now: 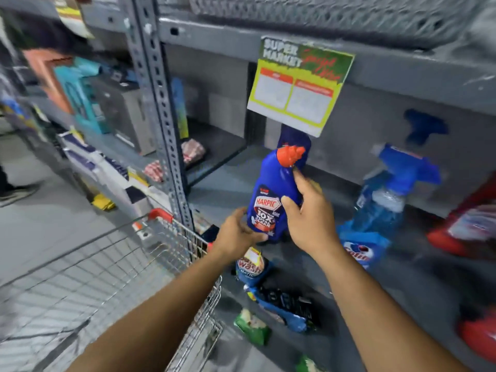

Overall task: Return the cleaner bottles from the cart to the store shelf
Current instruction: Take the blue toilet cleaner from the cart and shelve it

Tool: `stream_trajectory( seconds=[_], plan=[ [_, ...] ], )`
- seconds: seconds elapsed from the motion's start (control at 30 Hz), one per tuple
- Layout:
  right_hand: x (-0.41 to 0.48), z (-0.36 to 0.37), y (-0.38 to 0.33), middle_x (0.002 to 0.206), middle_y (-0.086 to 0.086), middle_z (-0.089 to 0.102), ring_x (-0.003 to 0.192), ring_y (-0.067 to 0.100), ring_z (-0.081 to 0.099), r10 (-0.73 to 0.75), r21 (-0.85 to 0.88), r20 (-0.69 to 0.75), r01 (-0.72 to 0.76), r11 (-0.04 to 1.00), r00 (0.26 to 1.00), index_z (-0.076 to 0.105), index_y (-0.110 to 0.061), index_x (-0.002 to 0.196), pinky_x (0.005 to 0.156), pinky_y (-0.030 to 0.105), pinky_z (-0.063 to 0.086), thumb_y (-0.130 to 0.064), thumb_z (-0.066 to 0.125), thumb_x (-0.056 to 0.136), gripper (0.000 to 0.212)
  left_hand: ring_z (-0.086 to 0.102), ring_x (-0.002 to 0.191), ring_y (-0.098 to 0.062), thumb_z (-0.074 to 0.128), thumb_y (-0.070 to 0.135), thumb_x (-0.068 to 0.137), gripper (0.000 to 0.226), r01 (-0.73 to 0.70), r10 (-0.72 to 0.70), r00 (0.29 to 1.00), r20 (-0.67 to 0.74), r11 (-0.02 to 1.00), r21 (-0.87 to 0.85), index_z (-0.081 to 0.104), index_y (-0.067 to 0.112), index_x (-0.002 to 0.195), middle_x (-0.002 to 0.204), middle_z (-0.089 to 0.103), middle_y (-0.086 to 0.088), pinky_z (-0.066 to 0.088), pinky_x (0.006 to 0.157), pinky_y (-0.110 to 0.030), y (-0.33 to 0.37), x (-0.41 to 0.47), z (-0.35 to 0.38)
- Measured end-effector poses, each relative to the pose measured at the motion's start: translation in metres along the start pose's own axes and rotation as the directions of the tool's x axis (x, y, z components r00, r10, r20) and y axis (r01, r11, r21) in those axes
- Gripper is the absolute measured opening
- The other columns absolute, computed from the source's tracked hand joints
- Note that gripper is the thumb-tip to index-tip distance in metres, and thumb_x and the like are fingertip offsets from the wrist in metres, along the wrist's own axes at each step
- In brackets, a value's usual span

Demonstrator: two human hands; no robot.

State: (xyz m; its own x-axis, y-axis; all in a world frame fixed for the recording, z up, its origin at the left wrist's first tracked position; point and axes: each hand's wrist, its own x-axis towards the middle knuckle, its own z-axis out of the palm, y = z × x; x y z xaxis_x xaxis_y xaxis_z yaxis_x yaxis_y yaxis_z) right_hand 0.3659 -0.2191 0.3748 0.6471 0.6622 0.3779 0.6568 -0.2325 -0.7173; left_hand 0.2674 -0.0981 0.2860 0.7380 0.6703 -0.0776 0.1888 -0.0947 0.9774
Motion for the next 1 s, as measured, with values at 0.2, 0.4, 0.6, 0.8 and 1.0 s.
stream_trajectory(
  seconds=[0.2, 0.4, 0.6, 0.8, 1.0],
  plan=[
    [0.01, 0.001, 0.016, 0.139, 0.01, 0.051, 0.125, 0.032, 0.047, 0.076, -0.097, -0.049, -0.08, 0.992, 0.996, 0.04, -0.017, 0.141, 0.107, 0.041, 0.036, -0.007, 0.057, 0.087, 0.057, 0.068, 0.052, -0.009, 0.088, 0.032, 0.047, 0.045, 0.059, -0.064, 0.998, 0.026, 0.984, 0.166, 0.057, 0.041, 0.077, 0.057, 0.071, 0.01, 0.054, 0.046, -0.023, -0.004, 0.03, 0.01],
    [0.009, 0.013, 0.028, 0.142, 0.008, 0.049, 0.128, 0.028, 0.044, 0.106, -0.153, -0.074, -0.116, 0.981, 0.992, 0.039, -0.02, 0.141, 0.106, 0.03, 0.03, -0.017, 0.059, 0.087, 0.058, 0.059, 0.039, -0.011, 0.085, 0.031, 0.059, 0.046, 0.078, -0.091, 0.994, 0.054, 0.974, 0.212, 0.062, 0.026, 0.098, 0.067, 0.074, 0.0, 0.049, 0.045, -0.024, -0.006, 0.044, 0.011],
    [-0.029, 0.033, 0.057, 0.138, 0.013, 0.053, 0.126, 0.029, 0.051, 0.467, 0.011, 0.13, -0.473, 0.881, 0.874, 0.029, -0.016, 0.143, 0.104, 0.048, 0.042, -0.015, 0.063, 0.084, 0.068, 0.064, 0.083, -0.026, 0.057, 0.009, 0.076, 0.042, -0.204, 0.185, 0.979, 0.087, 0.85, 0.486, 0.061, 0.024, 0.115, 0.099, 0.067, -0.007, 0.056, 0.074, -0.031, -0.005, 0.041, -0.005],
    [-0.015, 0.066, 0.047, 0.109, 0.004, 0.072, 0.103, 0.027, 0.065, 0.48, -0.147, 0.031, -0.471, 0.87, 0.877, 0.054, -0.02, 0.115, 0.08, 0.03, 0.048, -0.022, 0.065, 0.084, 0.033, 0.064, 0.082, -0.024, 0.043, 0.007, 0.085, 0.032, -0.289, 0.242, 0.957, 0.159, 0.778, 0.558, 0.06, 0.025, 0.104, 0.102, 0.071, -0.005, 0.051, 0.063, -0.027, -0.014, 0.047, -0.036],
    [-0.003, 0.091, 0.036, 0.105, 0.007, 0.07, 0.098, 0.03, 0.064, 0.476, -0.213, -0.004, -0.465, 0.859, 0.88, 0.054, -0.019, 0.109, 0.076, 0.037, 0.053, -0.034, 0.063, 0.085, 0.03, 0.059, 0.085, -0.006, 0.046, 0.005, 0.085, 0.037, -0.305, 0.238, 0.95, 0.202, 0.84, 0.449, 0.057, 0.029, 0.11, 0.106, 0.067, 0.004, 0.044, 0.068, -0.012, -0.017, 0.062, -0.055]
  ],
)
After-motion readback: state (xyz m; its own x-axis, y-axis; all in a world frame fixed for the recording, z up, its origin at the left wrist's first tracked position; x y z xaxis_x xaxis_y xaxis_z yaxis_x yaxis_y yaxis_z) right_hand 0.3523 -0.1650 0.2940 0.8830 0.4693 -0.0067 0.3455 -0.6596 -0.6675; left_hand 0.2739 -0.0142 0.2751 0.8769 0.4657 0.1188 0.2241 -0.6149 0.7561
